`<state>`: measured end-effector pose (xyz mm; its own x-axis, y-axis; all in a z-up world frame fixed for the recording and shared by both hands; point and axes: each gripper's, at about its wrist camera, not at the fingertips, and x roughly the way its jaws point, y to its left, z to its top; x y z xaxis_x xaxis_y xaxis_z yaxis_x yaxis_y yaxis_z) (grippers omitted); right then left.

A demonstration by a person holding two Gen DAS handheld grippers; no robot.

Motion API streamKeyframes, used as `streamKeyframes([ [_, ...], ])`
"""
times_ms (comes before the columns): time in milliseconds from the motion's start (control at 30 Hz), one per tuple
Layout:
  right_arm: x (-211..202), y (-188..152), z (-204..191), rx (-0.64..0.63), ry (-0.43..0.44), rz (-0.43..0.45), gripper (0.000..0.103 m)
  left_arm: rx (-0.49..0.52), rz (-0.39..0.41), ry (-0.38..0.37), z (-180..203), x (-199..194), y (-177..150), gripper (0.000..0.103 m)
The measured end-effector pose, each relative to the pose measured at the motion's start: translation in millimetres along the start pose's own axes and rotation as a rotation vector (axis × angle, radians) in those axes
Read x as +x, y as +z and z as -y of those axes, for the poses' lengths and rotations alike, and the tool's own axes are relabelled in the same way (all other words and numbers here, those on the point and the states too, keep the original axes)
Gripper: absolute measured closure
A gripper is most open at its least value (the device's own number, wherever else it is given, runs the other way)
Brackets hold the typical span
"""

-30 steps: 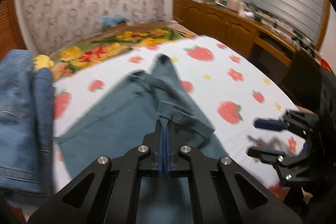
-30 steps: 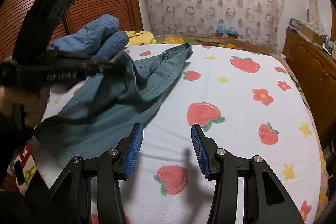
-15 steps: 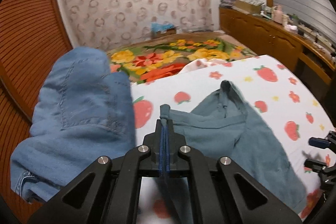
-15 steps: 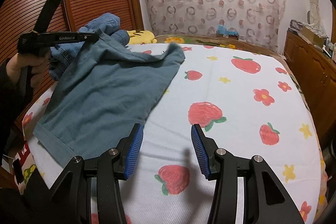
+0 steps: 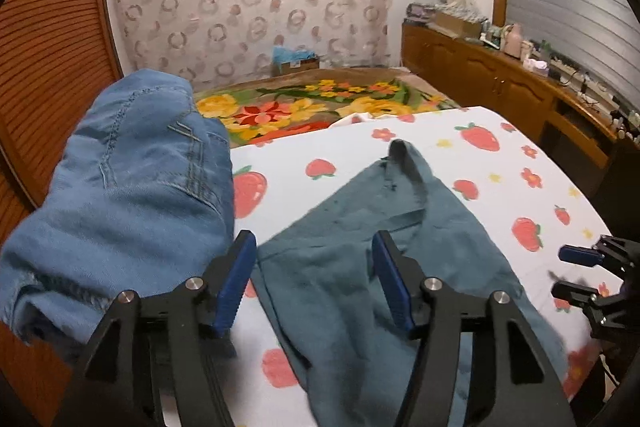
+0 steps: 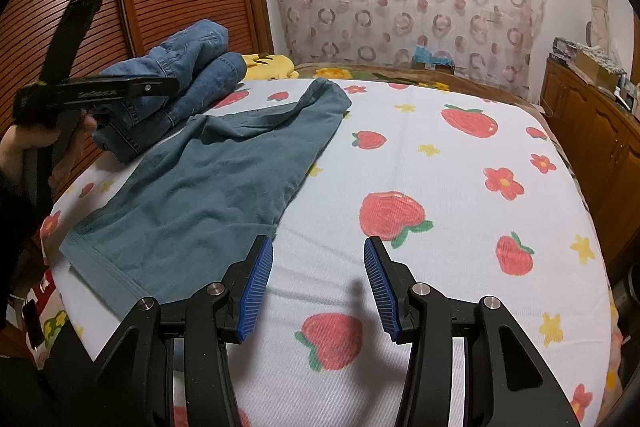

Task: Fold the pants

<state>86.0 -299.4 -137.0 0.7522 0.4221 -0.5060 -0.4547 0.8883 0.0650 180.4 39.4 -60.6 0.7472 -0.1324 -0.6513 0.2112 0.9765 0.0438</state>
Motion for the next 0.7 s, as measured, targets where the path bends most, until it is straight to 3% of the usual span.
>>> streamKeyframes([
  [433, -5.2, 8.7, 2.3, -0.003, 0.011, -0.002, 0.053, -0.045, -0.005, -0.009, -3.4, -10.9, -49.4, 0.042],
  [700, -0.4, 56.8, -12.0, -0.049, 0.045, 0.025, 0.054, -0.104, 0.044, -0.006, -16.1, -17.6, -69.2, 0.042],
])
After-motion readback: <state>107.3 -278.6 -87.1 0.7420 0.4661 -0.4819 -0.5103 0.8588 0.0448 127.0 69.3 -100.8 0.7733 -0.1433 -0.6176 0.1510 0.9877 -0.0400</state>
